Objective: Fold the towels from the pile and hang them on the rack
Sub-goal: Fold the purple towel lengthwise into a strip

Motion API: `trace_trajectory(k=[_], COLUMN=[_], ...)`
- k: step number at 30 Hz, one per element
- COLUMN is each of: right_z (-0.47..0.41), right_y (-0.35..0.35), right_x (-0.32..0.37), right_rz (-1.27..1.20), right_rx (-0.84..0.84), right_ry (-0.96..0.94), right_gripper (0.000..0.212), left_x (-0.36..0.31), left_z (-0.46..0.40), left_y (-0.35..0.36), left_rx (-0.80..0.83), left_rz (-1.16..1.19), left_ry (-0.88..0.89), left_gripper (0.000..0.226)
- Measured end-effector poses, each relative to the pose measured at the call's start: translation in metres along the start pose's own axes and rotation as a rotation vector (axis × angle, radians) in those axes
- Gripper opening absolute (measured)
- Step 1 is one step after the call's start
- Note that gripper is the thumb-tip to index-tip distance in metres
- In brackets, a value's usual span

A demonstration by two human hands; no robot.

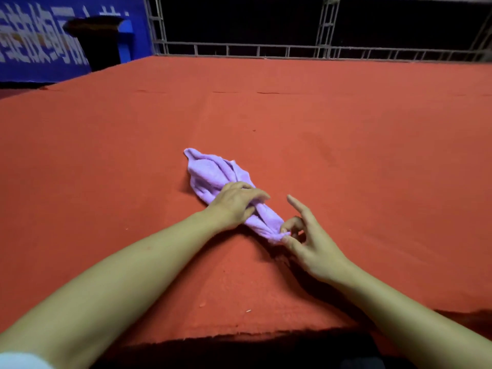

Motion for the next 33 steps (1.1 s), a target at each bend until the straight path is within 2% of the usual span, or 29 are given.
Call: trace_trajectory(k=[5,11,16,19,22,25,29,33], right_z=[0.020,0.016,0.000,-0.006,-0.012,-0.015,-0.023,-0.035], right_y=[-0.022,-0.045,-0.045,-0.046,-0.040,-0.030,-0.036,-0.054], right_x=[-0.007,0.001,0.015,0.033,0.049,0.065,0.084,0.086], right_rz=[-0.051,0.044,0.233,0.325,0.285,0.212,0.142,0.200], right_rx=[-0.010,-0.056,-0.084,-0.195,-0.221,-0.208,-0.283,-0.306], right_ry=[0.081,0.120,0.116,0.068,0.023,0.056,0.081,0.080], right_gripper=[0.073,0.067,0.063,0.070,0.084,0.082,0.053,0.055], left_x=[-0.024,-0.047,-0.058,-0.062,-0.076,-0.100,-0.125,-0.130], left_z=[-0.014,-0.020,-0.022,-0.020,-0.016,-0.017,-0.020,-0.022], left_y=[-0.009,-0.043,-0.071,-0.082,-0.090,-0.102,-0.116,-0.144], left_rx=[0.036,0.171,0.180,0.244,0.283,0.165,0.040,-0.060], left_rz=[0.054,0.086,0.181,0.233,0.320,0.361,0.357,0.267], left_ry=[0.035,-0.109,-0.171,-0.205,-0.197,-0.104,0.017,0.068], left_gripper=[0.026,0.030,0.041,0.042,0.042,0.044,0.039,0.035])
Point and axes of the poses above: each hand's wrist, its own z-axis away from the middle knuckle, its own y-axis out of the palm, x = y × z, the point moved 5 cm from there along -z, towards the middle knuckle, and after that the axes turned 10 degrees about z, right-handed, at the moved point
